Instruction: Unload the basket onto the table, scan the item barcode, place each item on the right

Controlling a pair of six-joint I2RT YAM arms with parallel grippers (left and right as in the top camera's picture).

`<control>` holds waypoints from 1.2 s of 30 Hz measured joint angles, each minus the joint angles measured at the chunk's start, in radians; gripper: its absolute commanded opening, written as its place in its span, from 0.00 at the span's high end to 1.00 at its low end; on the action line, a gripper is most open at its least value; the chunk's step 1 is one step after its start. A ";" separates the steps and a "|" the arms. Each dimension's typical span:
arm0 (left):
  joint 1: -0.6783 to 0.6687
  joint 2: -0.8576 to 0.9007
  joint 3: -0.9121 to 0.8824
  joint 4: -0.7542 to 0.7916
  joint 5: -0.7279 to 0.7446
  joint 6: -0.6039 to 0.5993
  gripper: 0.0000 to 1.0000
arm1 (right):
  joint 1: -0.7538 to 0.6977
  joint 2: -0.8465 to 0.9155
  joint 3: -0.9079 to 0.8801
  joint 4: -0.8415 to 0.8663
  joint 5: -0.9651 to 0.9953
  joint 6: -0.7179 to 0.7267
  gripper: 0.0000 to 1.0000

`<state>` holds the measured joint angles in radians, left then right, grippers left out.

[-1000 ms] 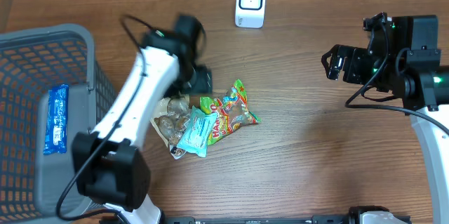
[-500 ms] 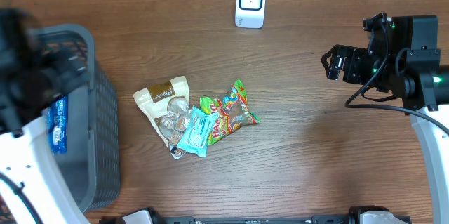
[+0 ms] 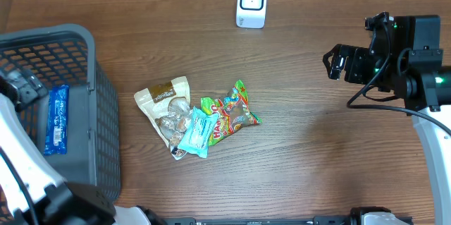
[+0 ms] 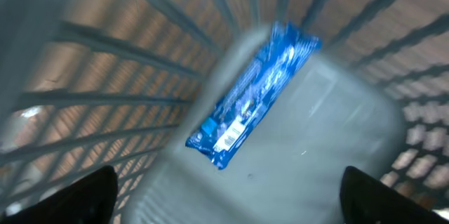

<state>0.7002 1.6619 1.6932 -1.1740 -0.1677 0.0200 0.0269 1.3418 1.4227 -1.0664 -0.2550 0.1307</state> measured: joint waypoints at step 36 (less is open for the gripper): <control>0.000 0.353 -0.068 0.261 0.014 0.145 0.42 | 0.000 0.000 0.000 -0.019 0.000 0.000 0.00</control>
<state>0.7002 2.0148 1.6257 -0.9127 -0.1532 0.1654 0.0269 1.3418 1.4227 -1.0859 -0.2550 0.1310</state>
